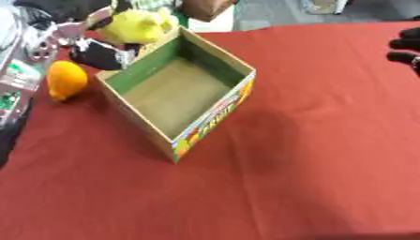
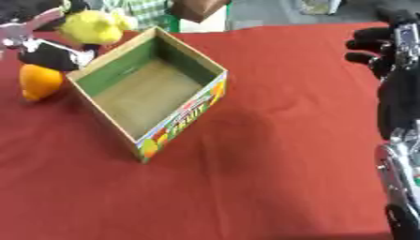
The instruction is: Pick up objects on the table and place them in the box.
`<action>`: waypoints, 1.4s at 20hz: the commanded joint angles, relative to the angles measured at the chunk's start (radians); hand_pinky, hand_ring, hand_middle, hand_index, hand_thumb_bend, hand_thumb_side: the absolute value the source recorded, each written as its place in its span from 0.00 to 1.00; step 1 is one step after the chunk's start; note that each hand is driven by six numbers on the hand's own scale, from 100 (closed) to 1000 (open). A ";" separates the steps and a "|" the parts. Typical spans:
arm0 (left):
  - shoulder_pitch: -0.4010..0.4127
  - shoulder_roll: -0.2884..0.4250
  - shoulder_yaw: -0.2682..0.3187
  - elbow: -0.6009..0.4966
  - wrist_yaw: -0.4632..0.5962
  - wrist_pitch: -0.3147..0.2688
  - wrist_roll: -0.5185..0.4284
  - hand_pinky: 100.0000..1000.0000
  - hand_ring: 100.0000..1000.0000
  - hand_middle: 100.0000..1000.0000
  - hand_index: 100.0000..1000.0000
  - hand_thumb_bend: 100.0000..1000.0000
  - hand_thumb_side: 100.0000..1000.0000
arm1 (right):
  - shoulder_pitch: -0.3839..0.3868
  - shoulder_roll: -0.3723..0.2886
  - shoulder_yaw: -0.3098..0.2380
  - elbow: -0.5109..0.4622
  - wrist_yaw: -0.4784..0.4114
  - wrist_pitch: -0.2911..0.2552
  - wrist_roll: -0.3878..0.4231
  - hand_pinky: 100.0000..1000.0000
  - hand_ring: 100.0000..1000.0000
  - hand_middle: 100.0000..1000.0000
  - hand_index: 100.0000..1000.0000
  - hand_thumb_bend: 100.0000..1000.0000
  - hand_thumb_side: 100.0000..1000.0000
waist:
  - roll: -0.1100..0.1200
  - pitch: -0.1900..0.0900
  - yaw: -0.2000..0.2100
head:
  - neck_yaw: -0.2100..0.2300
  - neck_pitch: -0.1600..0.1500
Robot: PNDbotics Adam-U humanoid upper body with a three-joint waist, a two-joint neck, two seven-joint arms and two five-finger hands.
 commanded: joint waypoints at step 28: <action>-0.116 -0.236 0.001 0.376 -0.433 -0.090 -0.046 0.82 0.93 0.96 1.00 0.50 0.82 | -0.011 0.002 0.008 -0.020 -0.008 0.008 0.013 0.63 0.63 0.55 0.84 0.00 0.86 | 0.001 0.003 -0.008 | 0.032 -0.016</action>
